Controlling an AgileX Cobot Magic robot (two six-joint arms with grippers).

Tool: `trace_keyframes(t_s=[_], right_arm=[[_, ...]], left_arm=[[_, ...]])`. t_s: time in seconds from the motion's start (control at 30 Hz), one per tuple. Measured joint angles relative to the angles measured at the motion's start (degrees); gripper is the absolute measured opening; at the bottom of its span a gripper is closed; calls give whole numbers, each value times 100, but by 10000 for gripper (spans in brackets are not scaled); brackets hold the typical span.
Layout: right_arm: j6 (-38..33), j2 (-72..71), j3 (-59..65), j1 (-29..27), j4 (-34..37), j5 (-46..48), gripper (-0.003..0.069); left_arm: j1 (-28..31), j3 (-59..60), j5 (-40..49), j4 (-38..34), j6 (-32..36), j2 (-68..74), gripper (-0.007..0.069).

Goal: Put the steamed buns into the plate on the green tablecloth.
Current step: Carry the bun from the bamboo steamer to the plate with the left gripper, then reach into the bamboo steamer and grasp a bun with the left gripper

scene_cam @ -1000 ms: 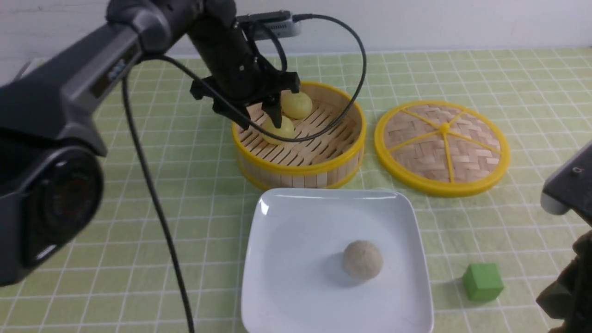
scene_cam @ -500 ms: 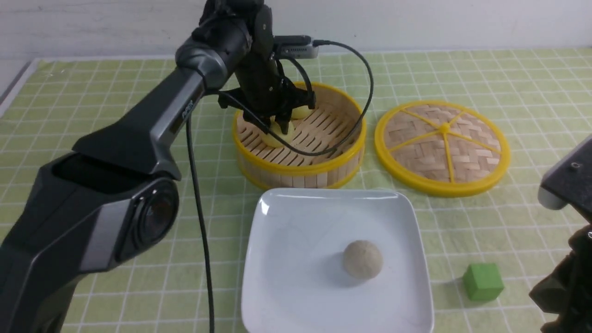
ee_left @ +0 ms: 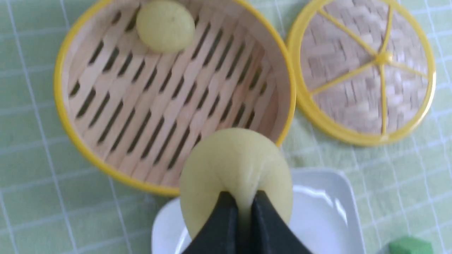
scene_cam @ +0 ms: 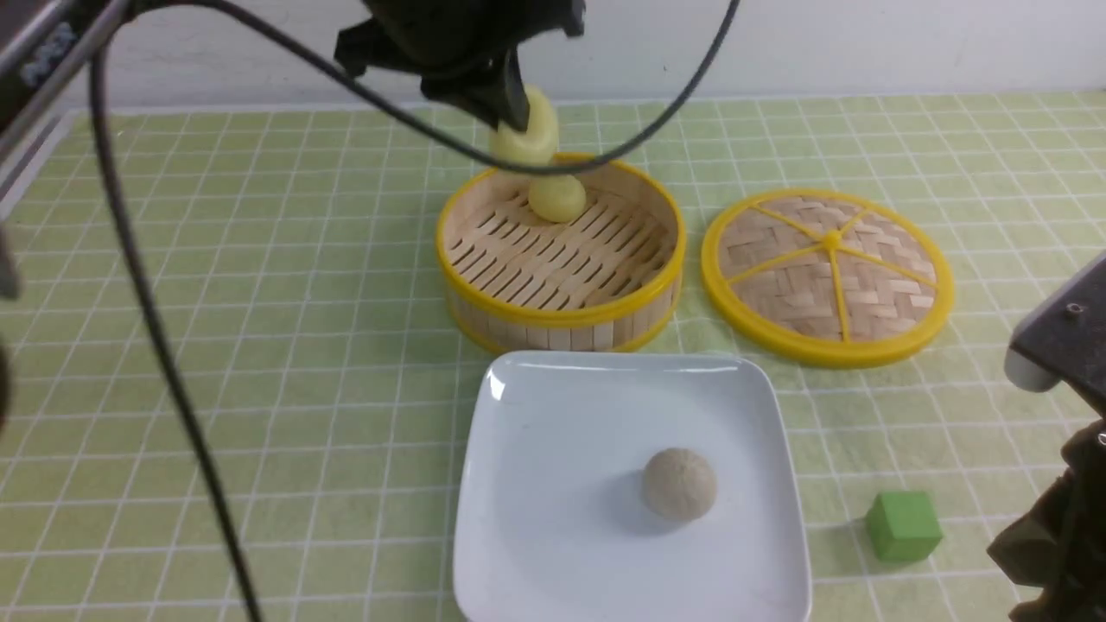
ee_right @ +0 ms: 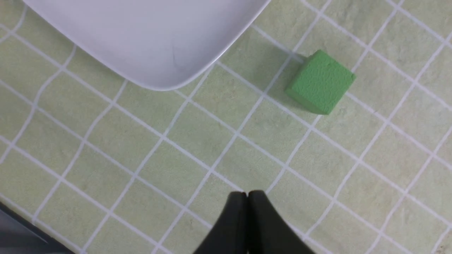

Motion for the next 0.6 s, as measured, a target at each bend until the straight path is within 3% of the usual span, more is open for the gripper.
trace_keyframes(t_s=[0.17,0.23,0.33,0.5,0.6], right_arm=[[0,0,0,0,73,0,12],[0,0,0,0,102,0,13],[0,0,0,0,113,-14,15],[0,0,0,0,133,-12,24],[0,0,0,0,133,-12,27]], left_arm=[[-512,1949,-132,-58,20,-244,48],[-853,2471,-600,-85,32,-78,98],[-1083,2620,-920,-85,32,162,208],[-975,2582,-1192,72,-127,353,400],[-768,2259,-1158,154,-298,387,455]])
